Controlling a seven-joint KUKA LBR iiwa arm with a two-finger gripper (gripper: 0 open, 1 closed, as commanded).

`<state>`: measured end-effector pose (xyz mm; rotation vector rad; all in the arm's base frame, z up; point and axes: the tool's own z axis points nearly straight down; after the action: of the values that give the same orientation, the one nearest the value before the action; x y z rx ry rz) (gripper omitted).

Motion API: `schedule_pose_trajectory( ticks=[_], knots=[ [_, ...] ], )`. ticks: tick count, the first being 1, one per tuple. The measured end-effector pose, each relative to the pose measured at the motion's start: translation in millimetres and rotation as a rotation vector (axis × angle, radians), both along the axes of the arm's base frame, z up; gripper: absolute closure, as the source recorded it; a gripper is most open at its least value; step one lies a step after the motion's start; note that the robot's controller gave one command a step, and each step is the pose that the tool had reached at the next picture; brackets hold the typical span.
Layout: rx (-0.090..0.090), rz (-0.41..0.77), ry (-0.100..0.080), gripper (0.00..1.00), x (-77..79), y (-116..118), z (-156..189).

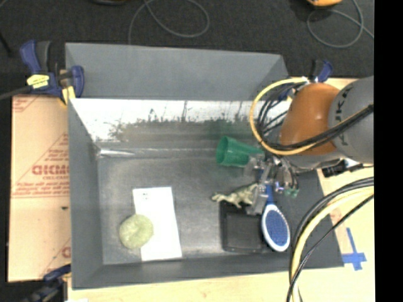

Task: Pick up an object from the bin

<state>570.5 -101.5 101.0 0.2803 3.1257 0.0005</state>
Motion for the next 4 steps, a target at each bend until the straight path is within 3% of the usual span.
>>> schedule_pose_trajectory(
  ticks=[1, 2, 4],
  knots=[
    [-0.001, 0.116, 0.000, 0.00, 0.8, 2.9, -27.6],
    [-0.001, -0.130, -0.009, 1.00, 0.7, 5.3, -34.7],
    [0.001, -0.188, -0.001, 1.00, -1.8, 6.3, -30.2]
  ],
)
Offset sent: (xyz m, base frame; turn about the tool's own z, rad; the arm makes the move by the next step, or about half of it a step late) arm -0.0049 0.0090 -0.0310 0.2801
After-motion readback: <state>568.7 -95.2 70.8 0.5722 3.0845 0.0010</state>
